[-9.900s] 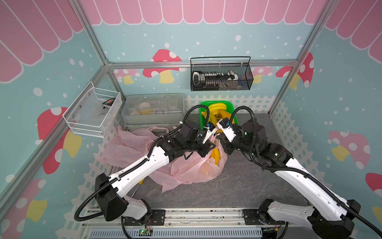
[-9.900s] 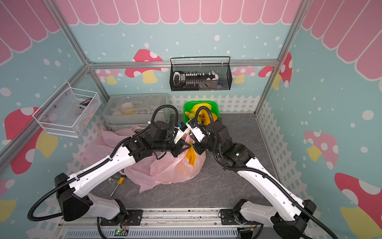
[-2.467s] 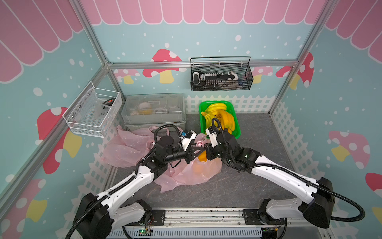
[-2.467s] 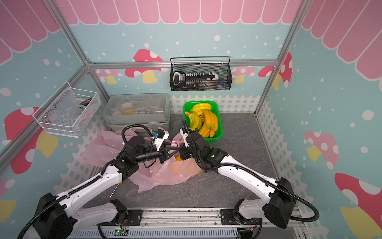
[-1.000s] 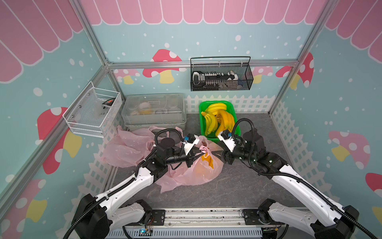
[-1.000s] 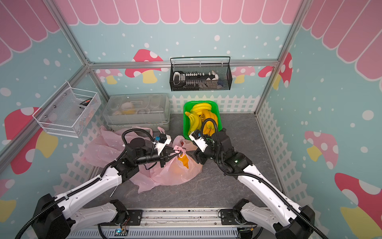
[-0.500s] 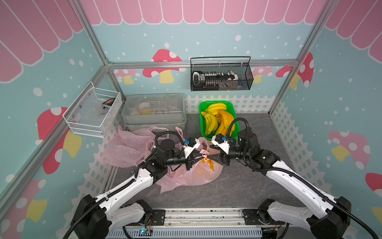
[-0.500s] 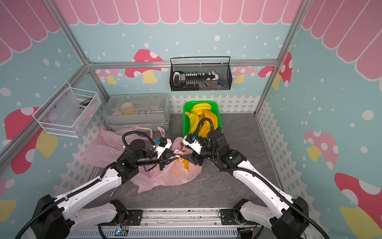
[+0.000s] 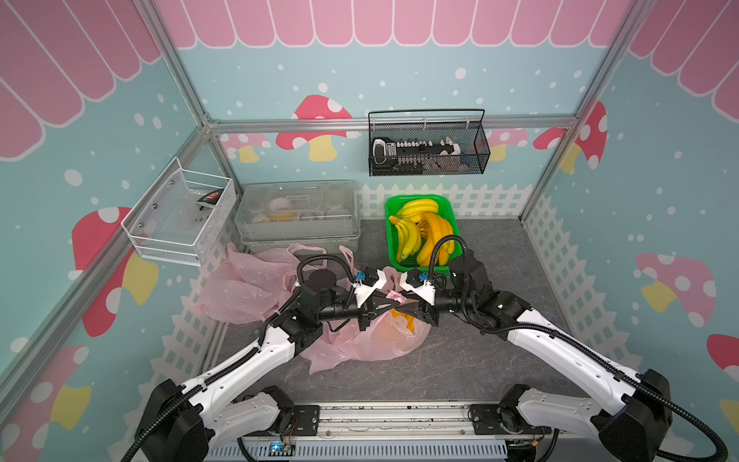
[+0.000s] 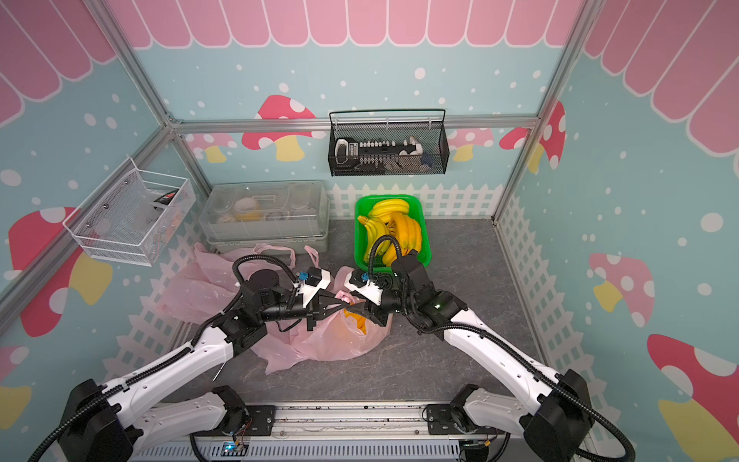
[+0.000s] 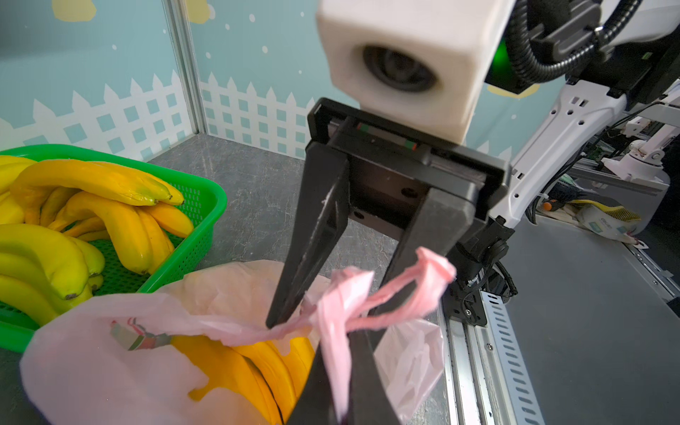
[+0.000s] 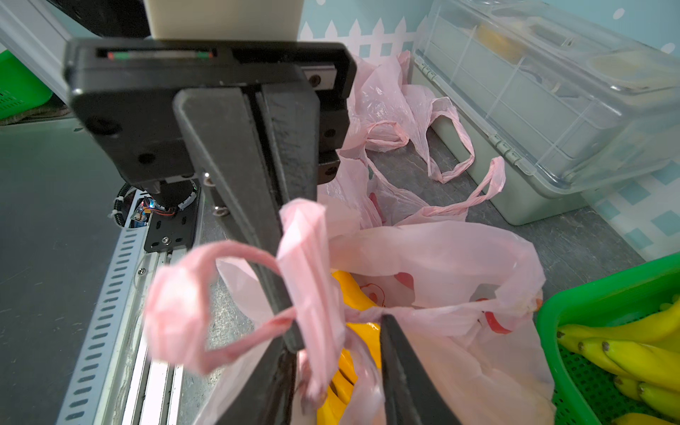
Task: Place the banana into a plastic bag & tie a knot
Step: Cross the plastic bag at the center of the board.
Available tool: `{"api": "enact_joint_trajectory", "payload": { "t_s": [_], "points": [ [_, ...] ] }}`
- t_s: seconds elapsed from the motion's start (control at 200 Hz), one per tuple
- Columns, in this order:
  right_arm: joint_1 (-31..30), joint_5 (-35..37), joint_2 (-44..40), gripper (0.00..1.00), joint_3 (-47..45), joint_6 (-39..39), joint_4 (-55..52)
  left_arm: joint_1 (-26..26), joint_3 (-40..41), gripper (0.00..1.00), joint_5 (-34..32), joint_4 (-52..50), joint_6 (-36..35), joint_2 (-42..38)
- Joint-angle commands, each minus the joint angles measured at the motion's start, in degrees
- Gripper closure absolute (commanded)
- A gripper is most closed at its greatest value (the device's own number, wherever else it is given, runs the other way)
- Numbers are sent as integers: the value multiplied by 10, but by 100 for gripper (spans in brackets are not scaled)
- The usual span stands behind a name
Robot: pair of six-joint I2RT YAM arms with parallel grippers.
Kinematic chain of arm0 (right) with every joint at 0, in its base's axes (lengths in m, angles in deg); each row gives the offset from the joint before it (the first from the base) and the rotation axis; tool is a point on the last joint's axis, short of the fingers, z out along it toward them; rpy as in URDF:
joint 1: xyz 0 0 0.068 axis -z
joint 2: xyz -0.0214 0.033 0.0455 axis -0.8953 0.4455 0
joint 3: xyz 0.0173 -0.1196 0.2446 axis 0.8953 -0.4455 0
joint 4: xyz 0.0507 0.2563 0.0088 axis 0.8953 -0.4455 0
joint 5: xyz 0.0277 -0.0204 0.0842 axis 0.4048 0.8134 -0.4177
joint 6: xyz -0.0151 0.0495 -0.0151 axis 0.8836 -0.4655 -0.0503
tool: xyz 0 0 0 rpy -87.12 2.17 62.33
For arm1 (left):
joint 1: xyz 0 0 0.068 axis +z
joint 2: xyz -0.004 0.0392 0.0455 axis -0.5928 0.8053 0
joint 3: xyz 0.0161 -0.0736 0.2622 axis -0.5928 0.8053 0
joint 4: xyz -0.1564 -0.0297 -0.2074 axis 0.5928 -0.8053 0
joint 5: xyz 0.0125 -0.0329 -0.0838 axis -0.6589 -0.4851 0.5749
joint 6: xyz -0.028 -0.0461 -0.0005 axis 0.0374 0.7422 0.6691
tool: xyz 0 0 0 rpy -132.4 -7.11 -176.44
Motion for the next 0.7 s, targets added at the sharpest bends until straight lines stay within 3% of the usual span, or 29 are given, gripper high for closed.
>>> {"api": "enact_joint_trajectory", "payload": {
  "t_s": [0.0,0.32,0.47,0.696],
  "points": [
    [-7,6,1,72,-5,19,17,-4,2,100,21,4,-19,-9],
    [-25,55,-6,100,-18,-10,75,-6,-4,100,21,-6,-18,-1],
    [-27,90,-13,100,-32,-42,121,-8,-4,100,7,-7,-13,-4],
    [-27,164,-46,100,-77,-130,224,-8,0,82,-59,2,21,-17]
  ]
}}
